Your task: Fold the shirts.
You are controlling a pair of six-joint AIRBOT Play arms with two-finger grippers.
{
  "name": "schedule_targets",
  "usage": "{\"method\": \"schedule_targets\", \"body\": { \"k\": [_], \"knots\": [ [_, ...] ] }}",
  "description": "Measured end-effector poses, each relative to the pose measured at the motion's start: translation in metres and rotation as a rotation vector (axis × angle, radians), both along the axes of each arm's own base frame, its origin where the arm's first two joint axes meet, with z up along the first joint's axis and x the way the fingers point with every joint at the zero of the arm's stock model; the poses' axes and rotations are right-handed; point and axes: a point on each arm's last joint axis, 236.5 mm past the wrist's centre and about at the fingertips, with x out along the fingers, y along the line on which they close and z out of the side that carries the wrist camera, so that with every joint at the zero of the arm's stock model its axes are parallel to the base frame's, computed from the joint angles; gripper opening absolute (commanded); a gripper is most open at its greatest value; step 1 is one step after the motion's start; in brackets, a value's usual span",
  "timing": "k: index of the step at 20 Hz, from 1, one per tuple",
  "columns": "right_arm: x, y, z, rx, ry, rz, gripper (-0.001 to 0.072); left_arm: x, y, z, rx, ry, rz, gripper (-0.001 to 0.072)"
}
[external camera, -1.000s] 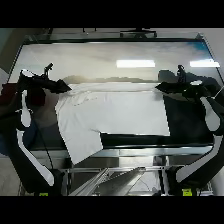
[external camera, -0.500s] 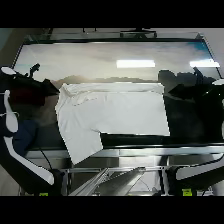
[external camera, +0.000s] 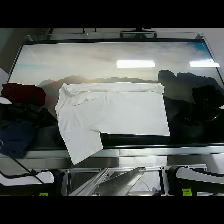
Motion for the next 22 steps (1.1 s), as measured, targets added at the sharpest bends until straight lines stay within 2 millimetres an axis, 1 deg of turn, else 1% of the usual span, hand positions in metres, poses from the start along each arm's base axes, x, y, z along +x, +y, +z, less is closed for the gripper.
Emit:
{"method": "schedule_targets", "body": {
  "k": [2,3,6,10,12,14,16,20,22],
  "knots": [
    [-0.014,0.006,-0.010,0.007,0.025,0.004,0.0460,-0.025,-0.007,-0.006,-0.001,0.026,0.025,0.0283],
    [-0.020,0.011,-0.015,0.011,0.036,0.012,0.0460,-0.033,-0.010,-0.008,0.002,0.030,0.035,0.0283],
    [-0.029,0.032,-0.024,0.058,0.054,0.047,0.0459,-0.057,-0.020,-0.016,0.011,0.042,0.060,0.0283],
    [-0.032,0.063,-0.033,0.119,0.071,0.110,0.0458,-0.083,-0.032,-0.029,0.014,0.072,0.086,0.0283],
    [-0.029,0.083,-0.032,0.184,0.073,0.124,0.0458,-0.093,-0.037,-0.038,0.020,0.089,0.100,0.0284],
    [-0.029,0.093,-0.033,0.202,0.075,0.144,0.0458,-0.097,-0.038,-0.047,0.033,0.093,0.119,0.0284],
    [-0.030,0.099,-0.032,0.220,0.076,0.156,0.0458,-0.098,-0.037,-0.053,0.050,0.086,0.135,0.0284],
    [-0.031,0.103,-0.032,0.228,0.077,0.170,0.0458,-0.096,-0.036,-0.058,0.061,0.077,0.153,0.0284],
    [-0.031,0.104,-0.032,0.229,0.077,0.173,0.0458,-0.089,-0.039,-0.059,0.060,0.053,0.166,0.0283]
  ]
}}
